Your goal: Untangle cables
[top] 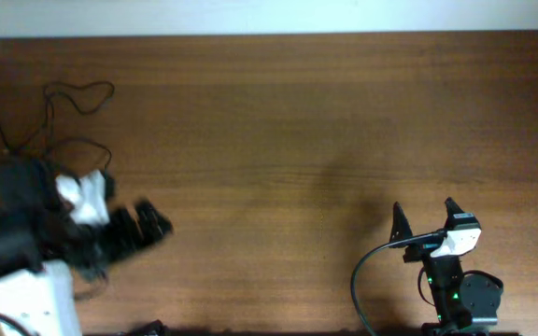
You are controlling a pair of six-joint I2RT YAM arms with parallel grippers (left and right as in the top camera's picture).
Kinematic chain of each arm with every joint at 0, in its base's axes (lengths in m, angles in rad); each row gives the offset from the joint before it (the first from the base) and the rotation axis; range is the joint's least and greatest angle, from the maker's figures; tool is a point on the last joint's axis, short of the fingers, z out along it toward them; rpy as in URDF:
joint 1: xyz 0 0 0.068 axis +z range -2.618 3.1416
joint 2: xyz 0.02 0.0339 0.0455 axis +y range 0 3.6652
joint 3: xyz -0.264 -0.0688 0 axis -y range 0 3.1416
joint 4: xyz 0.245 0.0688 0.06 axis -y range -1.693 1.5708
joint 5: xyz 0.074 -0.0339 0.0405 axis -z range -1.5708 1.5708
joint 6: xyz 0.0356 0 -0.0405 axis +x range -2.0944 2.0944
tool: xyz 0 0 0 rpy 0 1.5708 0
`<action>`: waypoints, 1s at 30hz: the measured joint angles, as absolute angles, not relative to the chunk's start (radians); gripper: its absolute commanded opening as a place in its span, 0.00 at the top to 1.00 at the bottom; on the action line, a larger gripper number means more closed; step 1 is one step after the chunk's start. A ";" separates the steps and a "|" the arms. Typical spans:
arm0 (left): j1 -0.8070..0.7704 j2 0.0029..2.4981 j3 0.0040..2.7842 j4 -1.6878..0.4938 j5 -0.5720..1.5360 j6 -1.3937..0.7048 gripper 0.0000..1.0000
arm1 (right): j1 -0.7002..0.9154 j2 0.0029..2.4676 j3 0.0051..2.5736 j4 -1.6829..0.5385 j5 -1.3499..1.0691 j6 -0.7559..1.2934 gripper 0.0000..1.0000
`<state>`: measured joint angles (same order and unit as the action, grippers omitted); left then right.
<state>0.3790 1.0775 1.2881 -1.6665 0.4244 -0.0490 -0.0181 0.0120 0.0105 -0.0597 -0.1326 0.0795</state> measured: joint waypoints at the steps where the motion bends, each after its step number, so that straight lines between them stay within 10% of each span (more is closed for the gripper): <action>1: 0.378 1.018 1.181 -1.639 0.422 -0.049 0.01 | -0.018 0.012 0.011 -0.057 -0.133 0.080 0.01; 6: 0.378 0.726 0.889 -1.427 0.431 -0.046 0.01 | -0.018 0.012 0.010 -0.060 -0.133 0.080 0.01; 15: 0.176 0.285 0.265 -0.087 0.371 0.114 0.01 | -0.018 0.012 0.010 -0.060 -0.132 0.079 0.01; 30: 0.170 0.015 0.013 -0.056 0.230 0.117 0.01 | -0.018 0.011 0.010 -0.060 -0.133 0.080 0.01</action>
<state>0.1703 0.0147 0.0132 -0.0563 0.2302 0.1165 -0.0181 0.0109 0.0105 -0.0597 -0.1326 0.0795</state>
